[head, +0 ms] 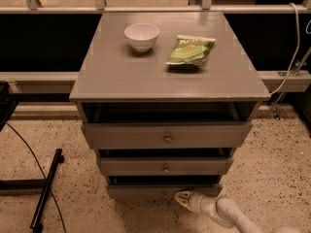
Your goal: Close bottom drawer
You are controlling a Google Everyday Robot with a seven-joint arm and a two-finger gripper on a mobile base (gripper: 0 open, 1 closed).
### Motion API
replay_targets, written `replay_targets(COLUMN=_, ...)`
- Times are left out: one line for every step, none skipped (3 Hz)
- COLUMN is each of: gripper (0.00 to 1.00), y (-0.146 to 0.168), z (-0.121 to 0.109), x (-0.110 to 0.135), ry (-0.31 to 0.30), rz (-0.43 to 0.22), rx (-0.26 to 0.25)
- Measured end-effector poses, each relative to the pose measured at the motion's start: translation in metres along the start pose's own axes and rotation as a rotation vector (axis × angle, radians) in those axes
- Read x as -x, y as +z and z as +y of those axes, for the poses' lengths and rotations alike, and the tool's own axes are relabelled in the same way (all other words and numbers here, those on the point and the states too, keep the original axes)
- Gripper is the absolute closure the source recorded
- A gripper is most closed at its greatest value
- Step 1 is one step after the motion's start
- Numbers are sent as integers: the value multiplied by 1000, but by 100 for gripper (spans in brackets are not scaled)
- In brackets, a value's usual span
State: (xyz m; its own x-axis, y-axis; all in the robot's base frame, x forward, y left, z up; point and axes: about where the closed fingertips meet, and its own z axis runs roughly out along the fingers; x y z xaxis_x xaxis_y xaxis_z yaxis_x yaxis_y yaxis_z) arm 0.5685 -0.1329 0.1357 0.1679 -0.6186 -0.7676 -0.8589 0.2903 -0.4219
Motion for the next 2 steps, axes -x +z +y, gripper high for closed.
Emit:
replay_targets(gripper=100, y=-4, z=2, x=-10, ry=21, rz=5, rx=10)
replay_targets(gripper=100, y=3, z=-11, x=-11, ry=27, rz=-6, rx=-1)
